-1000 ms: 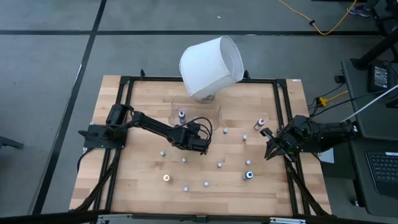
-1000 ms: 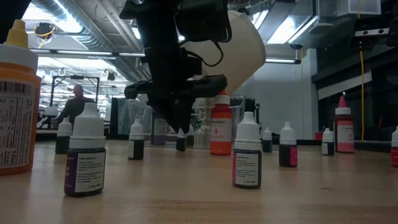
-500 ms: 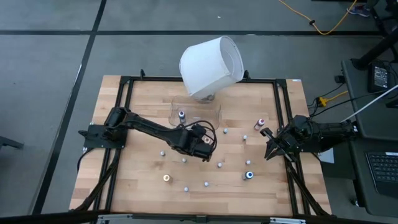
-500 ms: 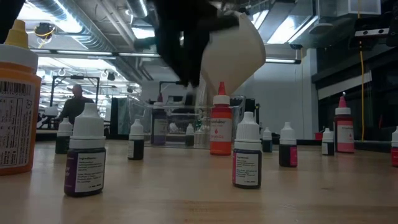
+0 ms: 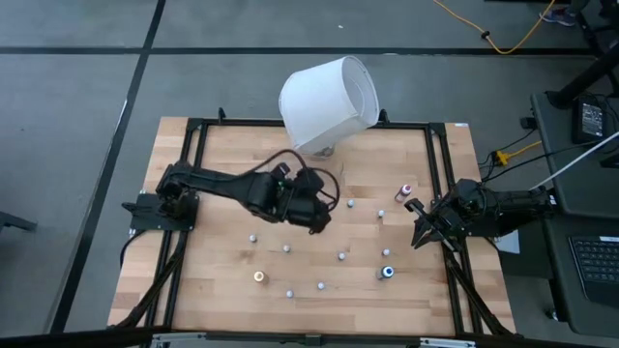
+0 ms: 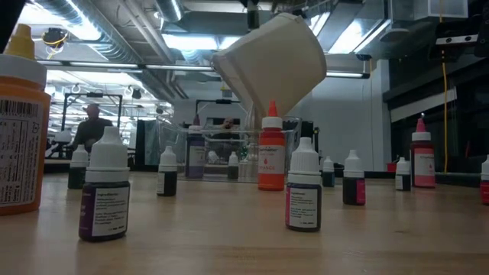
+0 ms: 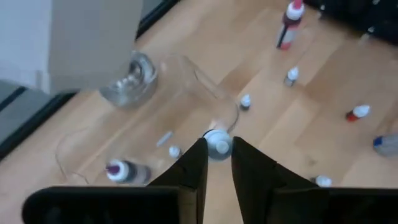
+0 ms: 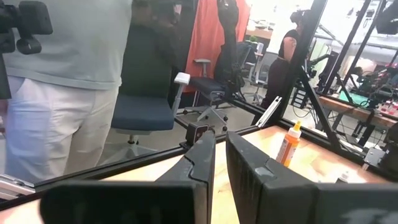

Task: Pick & Place food coloring
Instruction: Put the top left small green food coloring bottle into the container

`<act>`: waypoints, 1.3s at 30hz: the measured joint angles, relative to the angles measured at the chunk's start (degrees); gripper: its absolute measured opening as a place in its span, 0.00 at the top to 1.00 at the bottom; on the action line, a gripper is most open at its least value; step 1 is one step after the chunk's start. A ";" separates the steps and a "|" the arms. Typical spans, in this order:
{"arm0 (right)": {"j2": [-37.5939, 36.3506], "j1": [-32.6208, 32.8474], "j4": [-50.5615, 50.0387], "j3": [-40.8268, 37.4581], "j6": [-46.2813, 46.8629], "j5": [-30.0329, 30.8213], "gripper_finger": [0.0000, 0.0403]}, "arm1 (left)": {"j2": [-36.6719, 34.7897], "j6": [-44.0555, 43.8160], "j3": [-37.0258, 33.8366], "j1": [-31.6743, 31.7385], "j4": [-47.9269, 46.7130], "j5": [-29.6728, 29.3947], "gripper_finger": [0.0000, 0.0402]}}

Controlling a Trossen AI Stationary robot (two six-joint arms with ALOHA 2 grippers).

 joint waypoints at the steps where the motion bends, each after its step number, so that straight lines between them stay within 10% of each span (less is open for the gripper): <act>1: 0.00 0.02 0.04 0.00 0.00 -0.02 0.89 | 0.04 1.01 0.24 0.32 -0.63 0.21 0.86; 39: 0.04 0.00 0.04 0.00 0.00 -0.02 0.89 | 0.19 21.64 -27.34 15.32 32.07 16.72 0.85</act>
